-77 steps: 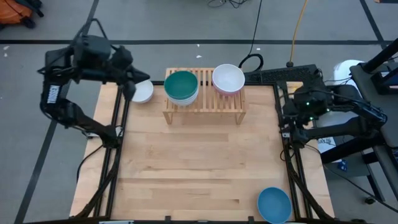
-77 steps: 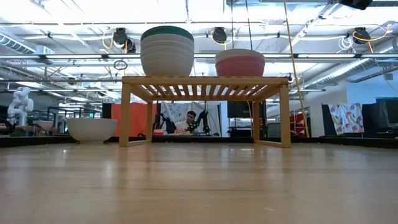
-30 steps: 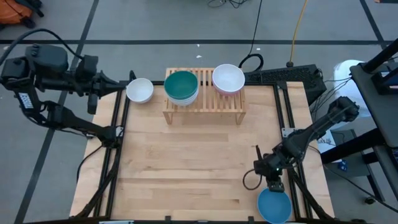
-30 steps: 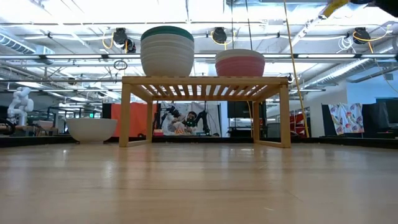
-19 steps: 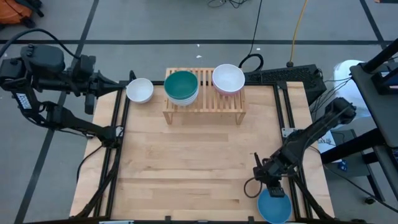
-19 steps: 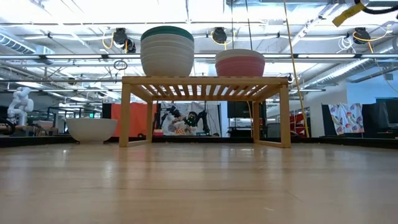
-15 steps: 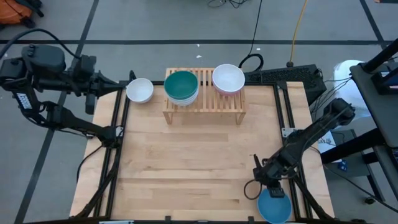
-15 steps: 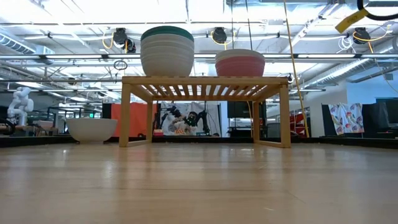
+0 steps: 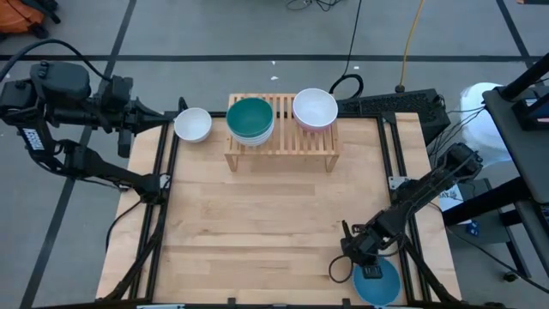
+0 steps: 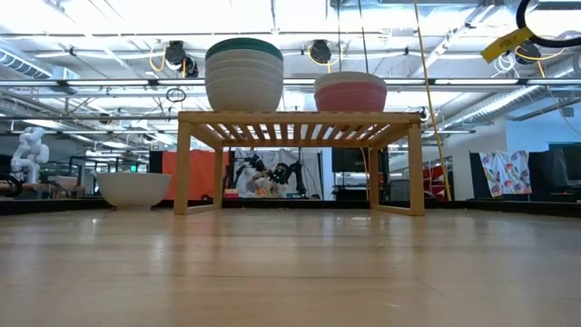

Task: Place and stack bowls onto a shelf
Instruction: Stack the blue bowl on top of the white bowl on the shelf

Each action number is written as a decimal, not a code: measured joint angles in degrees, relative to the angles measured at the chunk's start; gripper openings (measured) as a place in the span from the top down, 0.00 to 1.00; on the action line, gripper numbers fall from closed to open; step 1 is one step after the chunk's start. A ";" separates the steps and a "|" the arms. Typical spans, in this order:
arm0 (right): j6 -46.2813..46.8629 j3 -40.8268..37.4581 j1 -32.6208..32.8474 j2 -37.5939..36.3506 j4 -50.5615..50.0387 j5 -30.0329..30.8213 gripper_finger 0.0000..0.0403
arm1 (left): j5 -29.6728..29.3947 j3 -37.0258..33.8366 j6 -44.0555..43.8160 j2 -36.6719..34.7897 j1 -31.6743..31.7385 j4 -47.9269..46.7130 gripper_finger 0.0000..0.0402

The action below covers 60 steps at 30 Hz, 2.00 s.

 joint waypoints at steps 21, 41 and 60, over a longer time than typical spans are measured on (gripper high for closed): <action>2.13 0.29 -5.66 2.92 5.75 2.79 1.00 | 0.00 0.00 0.09 0.02 -0.01 0.00 0.99; -21.19 29.72 -27.75 -11.94 -19.96 30.06 1.00 | -0.02 0.00 0.02 0.02 0.00 0.00 0.99; -59.98 57.72 -57.79 -8.73 -26.12 29.86 1.00 | -0.54 0.00 -0.01 0.97 -0.01 0.02 0.99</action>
